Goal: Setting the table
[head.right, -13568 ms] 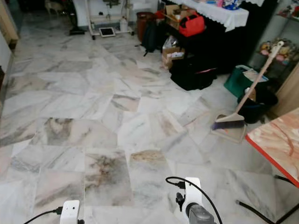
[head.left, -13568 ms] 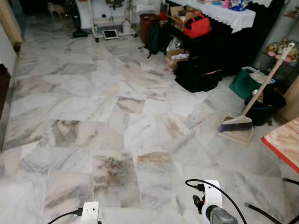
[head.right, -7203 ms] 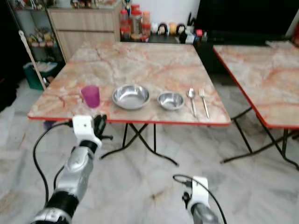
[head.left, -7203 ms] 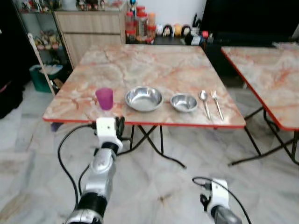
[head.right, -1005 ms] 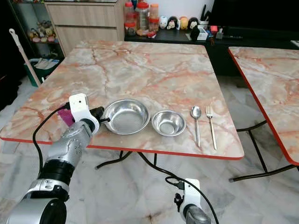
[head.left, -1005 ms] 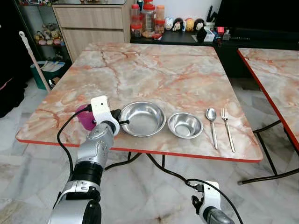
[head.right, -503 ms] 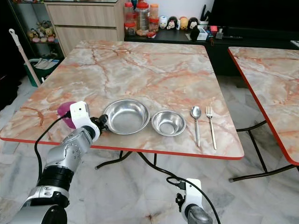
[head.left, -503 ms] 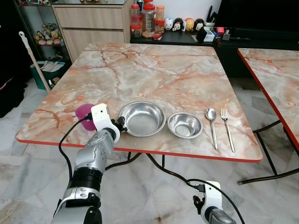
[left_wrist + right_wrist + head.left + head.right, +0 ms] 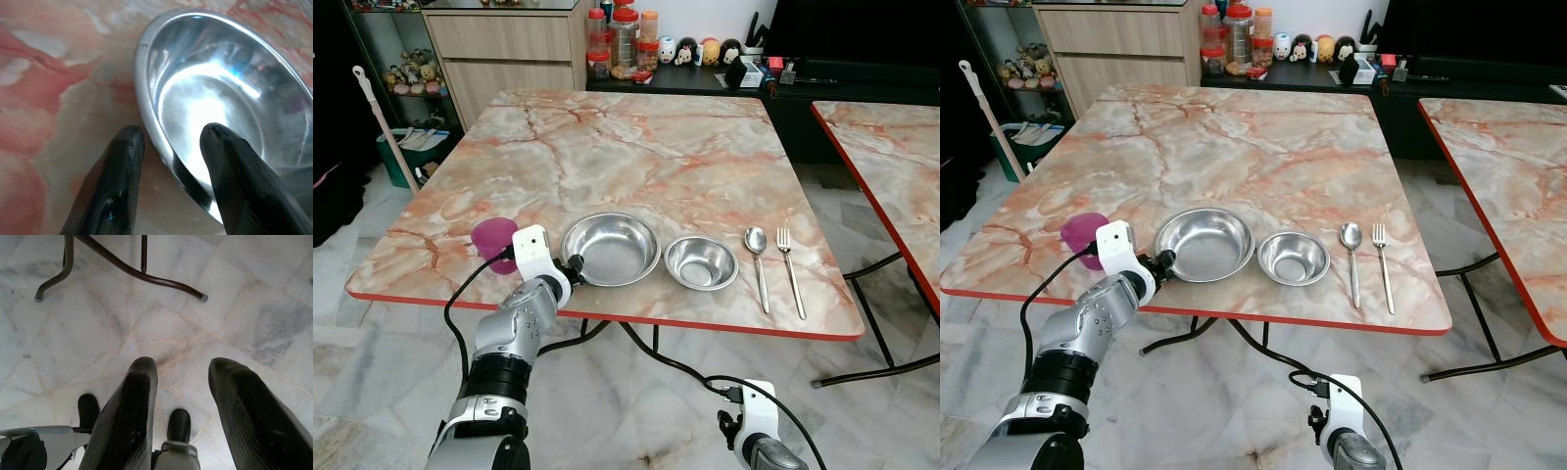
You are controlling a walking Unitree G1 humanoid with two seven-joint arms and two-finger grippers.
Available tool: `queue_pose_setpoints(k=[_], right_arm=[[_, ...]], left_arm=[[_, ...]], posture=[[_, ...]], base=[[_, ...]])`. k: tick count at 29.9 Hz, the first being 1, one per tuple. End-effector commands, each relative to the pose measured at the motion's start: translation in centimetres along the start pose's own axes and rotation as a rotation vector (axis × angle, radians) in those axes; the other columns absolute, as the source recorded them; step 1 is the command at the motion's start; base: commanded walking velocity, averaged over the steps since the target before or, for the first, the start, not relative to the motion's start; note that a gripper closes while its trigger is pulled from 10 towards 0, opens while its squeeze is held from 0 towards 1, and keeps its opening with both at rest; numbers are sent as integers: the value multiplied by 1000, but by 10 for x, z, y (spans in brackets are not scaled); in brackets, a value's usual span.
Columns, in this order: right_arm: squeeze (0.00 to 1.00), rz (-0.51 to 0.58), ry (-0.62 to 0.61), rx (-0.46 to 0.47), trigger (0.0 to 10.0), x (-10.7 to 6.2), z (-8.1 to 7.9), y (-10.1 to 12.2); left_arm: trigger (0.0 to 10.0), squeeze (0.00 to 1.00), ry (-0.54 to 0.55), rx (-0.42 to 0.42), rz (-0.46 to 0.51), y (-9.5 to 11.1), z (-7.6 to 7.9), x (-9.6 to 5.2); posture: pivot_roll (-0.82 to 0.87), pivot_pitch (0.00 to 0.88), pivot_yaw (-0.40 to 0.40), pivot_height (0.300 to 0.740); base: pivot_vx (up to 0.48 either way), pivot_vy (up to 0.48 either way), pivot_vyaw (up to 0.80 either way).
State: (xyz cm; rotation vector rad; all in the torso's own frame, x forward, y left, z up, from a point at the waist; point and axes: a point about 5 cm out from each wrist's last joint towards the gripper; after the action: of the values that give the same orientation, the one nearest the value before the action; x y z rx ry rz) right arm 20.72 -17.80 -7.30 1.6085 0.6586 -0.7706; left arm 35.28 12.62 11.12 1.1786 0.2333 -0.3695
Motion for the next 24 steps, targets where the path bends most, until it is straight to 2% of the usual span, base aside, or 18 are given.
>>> queue_pose_setpoints(k=[1,4,10,11,12,13,14,15,16,24], right_arm=[[0,-2,2,0,10000,0,0,0],[0,-1,4,3,10000,0,-1,0],[0,-2,8,7,10000,0,-3,0],[0,-2,8,7,10000,0,-3,0],[0,-3,8,8,10000,0,-3,-1],[0,-3,8,10,10000,0,-3,-1],[0,-4,8,11,10000,0,-3,-1],[0,-3,7,12,10000,0,-3,-1],[0,-2,6,15,10000,0,-3,-1],[0,-5,6,30,10000,0,-5,-3]], left_arm=[[10000,0,-27,5,-15,-1,5,0],[10000,0,-59,13,-34,-5,13,2],[10000,0,-54,20,-35,-4,17,4],[9529,0,-56,23,-36,-4,17,4],[8118,0,-58,28,-38,-4,18,5],[3882,0,-58,30,-41,-4,19,5],[3882,0,-58,31,-44,-4,19,5],[1686,0,-57,36,-48,-5,19,5],[0,0,-59,42,-50,-5,20,5],[0,0,-39,39,-57,-6,17,5]], posture=[[38,0,-6,740],[39,0,-5,740],[35,0,2,740],[35,0,2,740],[34,0,3,740],[34,0,4,740],[34,0,4,740],[33,0,6,740],[33,0,8,740],[35,0,10,740]], base=[[0,0,0],[0,0,0],[0,0,0],[0,0,0],[0,0,0],[0,0,0],[0,0,0],[0,0,0],[0,0,0],[0,0,0]])
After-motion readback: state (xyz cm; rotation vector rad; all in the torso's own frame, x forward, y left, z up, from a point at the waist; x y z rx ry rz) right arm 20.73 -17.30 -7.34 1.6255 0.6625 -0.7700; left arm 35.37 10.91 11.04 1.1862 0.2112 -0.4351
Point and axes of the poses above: a point about 5 cm out from each wrist's last joint towards the gripper, its own x axis pointing out of the wrist towards the gripper, its own y axis along the axis of the wrist's last joint, z = x × y, and after that the axes turned 2 degrees about x, right-handed
